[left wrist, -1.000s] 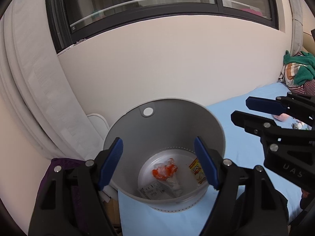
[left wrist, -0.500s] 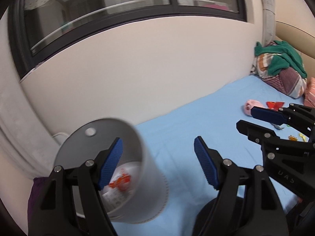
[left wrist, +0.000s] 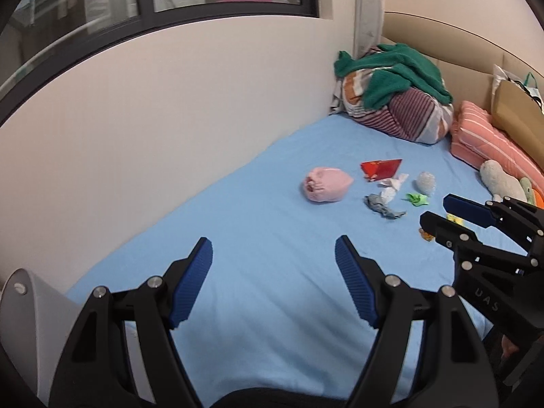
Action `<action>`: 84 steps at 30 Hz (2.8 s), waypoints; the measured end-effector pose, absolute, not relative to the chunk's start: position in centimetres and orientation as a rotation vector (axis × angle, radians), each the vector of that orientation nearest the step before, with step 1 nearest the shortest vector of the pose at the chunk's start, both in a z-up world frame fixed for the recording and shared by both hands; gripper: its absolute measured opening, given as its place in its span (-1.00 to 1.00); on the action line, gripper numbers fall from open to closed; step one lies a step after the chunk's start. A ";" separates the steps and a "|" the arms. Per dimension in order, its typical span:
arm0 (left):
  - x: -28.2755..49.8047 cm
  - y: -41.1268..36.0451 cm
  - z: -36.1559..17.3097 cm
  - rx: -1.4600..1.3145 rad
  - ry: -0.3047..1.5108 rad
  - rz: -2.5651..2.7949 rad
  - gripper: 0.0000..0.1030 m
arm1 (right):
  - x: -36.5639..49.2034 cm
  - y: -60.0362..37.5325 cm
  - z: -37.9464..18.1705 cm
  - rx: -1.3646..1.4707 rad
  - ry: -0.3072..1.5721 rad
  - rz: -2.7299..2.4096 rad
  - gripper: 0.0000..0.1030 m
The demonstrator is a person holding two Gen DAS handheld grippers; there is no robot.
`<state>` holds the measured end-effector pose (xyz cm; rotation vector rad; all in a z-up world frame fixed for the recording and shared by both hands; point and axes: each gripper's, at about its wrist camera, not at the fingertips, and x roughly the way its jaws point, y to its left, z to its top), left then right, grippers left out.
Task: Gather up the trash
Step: 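Move both open tools back over the bed toward the remaining items, then grasp the orange rubber bands with the left tool while the right tool grasps the yellow bow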
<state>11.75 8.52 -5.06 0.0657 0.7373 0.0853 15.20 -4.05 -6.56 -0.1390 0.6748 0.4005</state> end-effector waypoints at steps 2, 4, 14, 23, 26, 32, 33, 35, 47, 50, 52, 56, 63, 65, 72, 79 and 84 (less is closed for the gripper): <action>13.2 6.4 -5.9 0.071 0.745 0.039 0.45 | 16.3 -7.1 -7.9 -0.114 0.696 0.329 -0.34; 14.6 4.4 -6.9 0.072 0.756 0.001 0.45 | 17.2 -9.8 -9.2 -0.089 0.714 0.272 -0.34; 21.3 -2.8 -13.3 0.081 0.817 -0.131 0.45 | 22.2 -18.4 -16.7 -0.003 0.800 0.059 -0.34; 26.2 -6.5 -18.6 0.112 0.884 -0.205 0.45 | 26.6 -22.0 -22.0 0.056 0.852 -0.037 -0.34; 27.4 -7.9 -20.0 0.123 0.905 -0.236 0.45 | 27.4 -23.9 -23.0 0.078 0.864 -0.078 -0.34; 29.1 -12.1 -22.1 0.143 0.929 -0.298 0.45 | 28.5 -28.4 -24.3 0.089 0.903 -0.124 -0.34; 29.3 -12.9 -22.4 0.146 0.929 -0.308 0.45 | 28.7 -29.0 -24.4 0.088 0.906 -0.120 -0.34; 29.7 -14.5 -22.8 0.150 0.931 -0.324 0.45 | 29.1 -30.3 -24.4 0.073 0.905 -0.108 -0.34; 31.4 -21.6 -26.4 0.169 0.978 -0.363 0.45 | 31.8 -34.3 -27.1 -0.035 0.905 0.049 -0.34; 32.0 -22.5 -27.7 0.174 0.999 -0.366 0.45 | 32.7 -34.7 -29.0 -0.043 0.923 0.070 -0.33; 32.5 -22.7 -28.6 0.180 1.012 -0.364 0.45 | 33.3 -34.9 -30.1 -0.048 0.934 0.077 -0.34; 33.3 -23.0 -30.1 0.177 1.028 -0.364 0.44 | 34.5 -35.4 -32.1 -0.043 0.956 0.085 -0.34; 33.9 -23.7 -31.2 0.169 1.006 -0.404 0.09 | 35.3 -35.8 -34.1 -0.046 0.965 0.101 -0.34; 34.0 -24.0 -31.1 0.168 0.998 -0.420 -0.12 | 35.4 -35.6 -34.0 -0.063 0.956 0.102 -0.44; 34.0 -24.4 -30.4 0.169 0.982 -0.460 -0.84 | 35.1 -34.7 -33.5 -0.123 0.934 0.119 -0.94; 33.4 -24.3 -29.6 0.158 0.982 -0.488 -0.92 | 34.6 -34.6 -32.3 -0.099 0.926 0.127 -0.97; 33.0 -23.4 -28.8 0.137 0.983 -0.487 -0.92 | 34.0 -34.4 -31.2 -0.087 0.923 0.132 -0.97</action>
